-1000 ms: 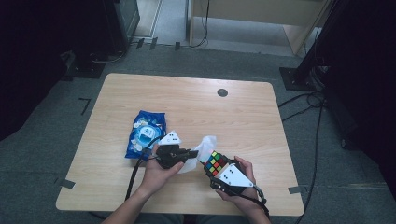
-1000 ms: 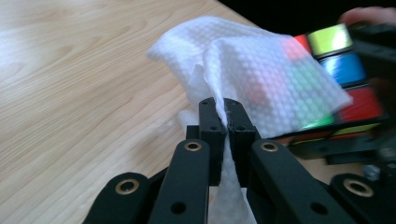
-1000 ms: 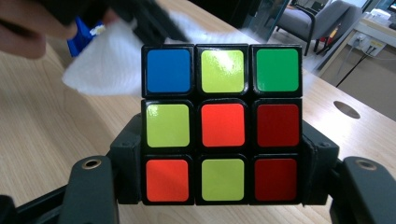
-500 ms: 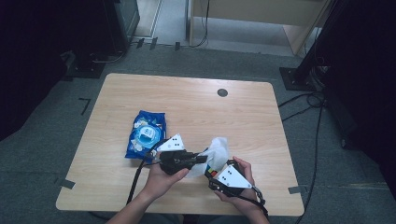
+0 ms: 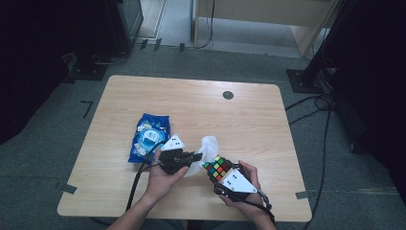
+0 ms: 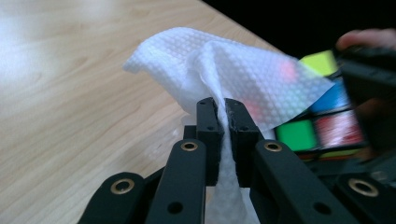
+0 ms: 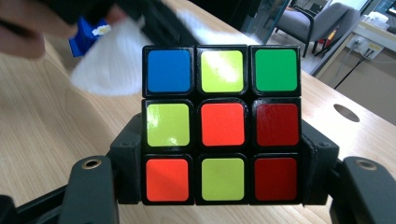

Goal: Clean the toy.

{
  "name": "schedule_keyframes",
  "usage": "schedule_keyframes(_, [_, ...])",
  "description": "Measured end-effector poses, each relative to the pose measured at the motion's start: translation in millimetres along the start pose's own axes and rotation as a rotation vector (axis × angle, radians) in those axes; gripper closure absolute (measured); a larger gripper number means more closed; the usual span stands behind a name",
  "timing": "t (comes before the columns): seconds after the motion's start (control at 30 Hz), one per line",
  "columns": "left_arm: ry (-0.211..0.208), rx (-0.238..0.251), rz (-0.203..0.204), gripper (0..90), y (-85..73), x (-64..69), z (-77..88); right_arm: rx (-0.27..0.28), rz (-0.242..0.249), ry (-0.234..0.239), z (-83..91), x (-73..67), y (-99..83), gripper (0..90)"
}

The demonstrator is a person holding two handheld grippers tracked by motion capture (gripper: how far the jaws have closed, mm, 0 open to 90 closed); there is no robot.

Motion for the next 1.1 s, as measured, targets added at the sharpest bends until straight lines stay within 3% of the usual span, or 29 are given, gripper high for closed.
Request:
schedule_keyframes(0.13, [-0.073, 0.069, -0.024, 81.9, 11.9, 15.3, 6.4, -0.003, -0.001, -0.001, 0.0, 1.3, -0.9, 34.9])
schedule_keyframes(0.23, [-0.154, 0.111, -0.038, 80.3, 18.9, 30.2, 7.9, 0.001, -0.005, -0.002, 0.5, 1.0, -0.1, 34.9])
schedule_keyframes(0.3, [-0.151, 0.097, -0.073, 80.2, 18.4, 34.9, 5.6, 0.001, -0.004, -0.001, 0.7, 0.6, -0.1, 34.9])
schedule_keyframes(0.37, [-0.147, 0.086, -0.077, 80.9, 15.5, 35.1, 2.2, 0.002, 0.000, -0.004, 1.2, 0.3, 0.4, 34.9])
schedule_keyframes(0.5, [-0.082, 0.058, -0.085, 82.0, 7.7, 24.7, -0.9, 0.002, 0.002, -0.009, 2.1, 0.4, 0.4, 34.9])
schedule_keyframes(0.67, [-0.007, 0.011, -0.061, 84.1, -3.8, 8.0, -6.3, 0.000, 0.005, -0.009, 1.9, 0.1, 0.2, 34.9])
schedule_keyframes(0.77, [0.081, -0.051, -0.038, 84.3, -15.3, -8.6, -9.8, 0.011, -0.003, -0.009, 3.0, 1.3, 1.8, 34.9])
schedule_keyframes(0.9, [0.136, -0.087, 0.017, 82.8, -24.4, -24.2, -9.6, 0.010, 0.000, -0.016, 3.5, 3.2, 1.3, 34.9])
schedule_keyframes(0.97, [0.142, -0.077, 0.012, 79.4, -22.8, -25.6, -7.0, 0.013, -0.001, -0.017, 3.8, 3.7, 1.4, 34.9])
schedule_keyframes(1.1, [0.159, -0.046, 0.019, 57.7, -14.8, -23.8, -1.8, 0.010, -0.004, -0.020, 4.0, 4.7, 1.1, 34.9])
Point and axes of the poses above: each handheld gripper's, and its own axes: z roughly backward along the jaws, y roughly out of its top, x roughly to its right, the point moved 5 cm from there along -z, roughly forward along the jaws, and after that the axes turned 11 degrees about -z, right-handed, at the moved point
